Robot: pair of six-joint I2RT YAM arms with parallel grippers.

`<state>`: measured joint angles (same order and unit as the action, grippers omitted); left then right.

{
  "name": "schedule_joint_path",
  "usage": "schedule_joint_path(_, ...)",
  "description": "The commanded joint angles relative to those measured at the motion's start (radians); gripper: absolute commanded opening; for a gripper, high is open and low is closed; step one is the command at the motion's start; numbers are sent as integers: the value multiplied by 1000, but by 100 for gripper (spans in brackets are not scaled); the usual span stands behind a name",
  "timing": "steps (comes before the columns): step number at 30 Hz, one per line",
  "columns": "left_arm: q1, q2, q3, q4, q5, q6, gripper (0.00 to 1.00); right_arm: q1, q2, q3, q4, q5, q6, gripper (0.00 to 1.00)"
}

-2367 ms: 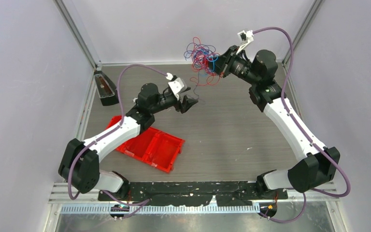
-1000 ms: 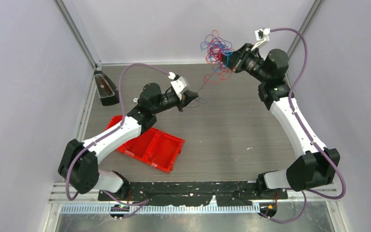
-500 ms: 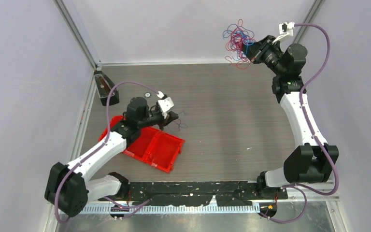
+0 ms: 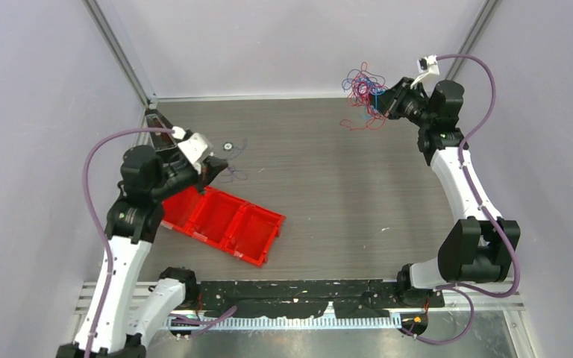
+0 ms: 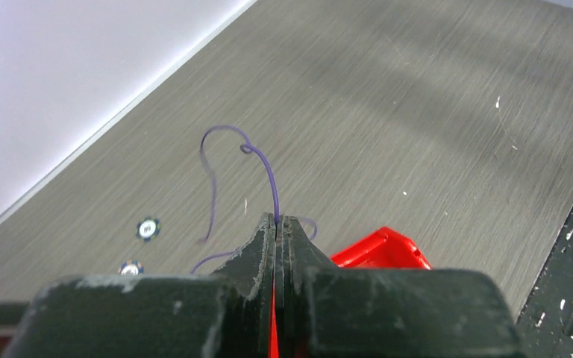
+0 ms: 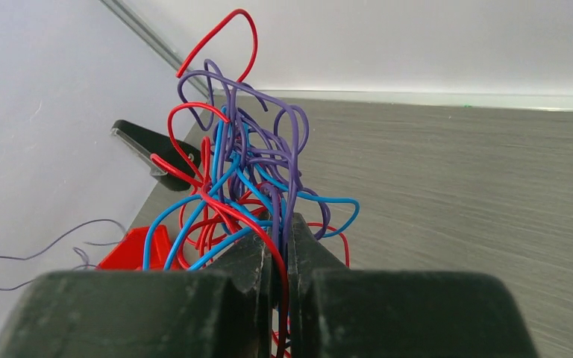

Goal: Untangle the cables

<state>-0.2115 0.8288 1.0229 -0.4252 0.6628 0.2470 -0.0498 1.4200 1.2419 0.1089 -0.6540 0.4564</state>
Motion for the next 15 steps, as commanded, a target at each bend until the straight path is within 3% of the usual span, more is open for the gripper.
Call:
schedule_joint_path(1,114,-88,33,-293,68,60,0,6,-69,-4,22,-35,-27,5)
schedule_joint_path(4,188,-147,32,-418,24,104,0,10,-89,-15,4,-35,-39,5)
schedule_joint_path(9,256,-208,34,-568,-239,154,0,19,-123,-32,-11,-31,-53,5)
schedule_joint_path(15,281,-174,60,-724,-382,237,0,29,-155,-54,-19,-17,-61,5)
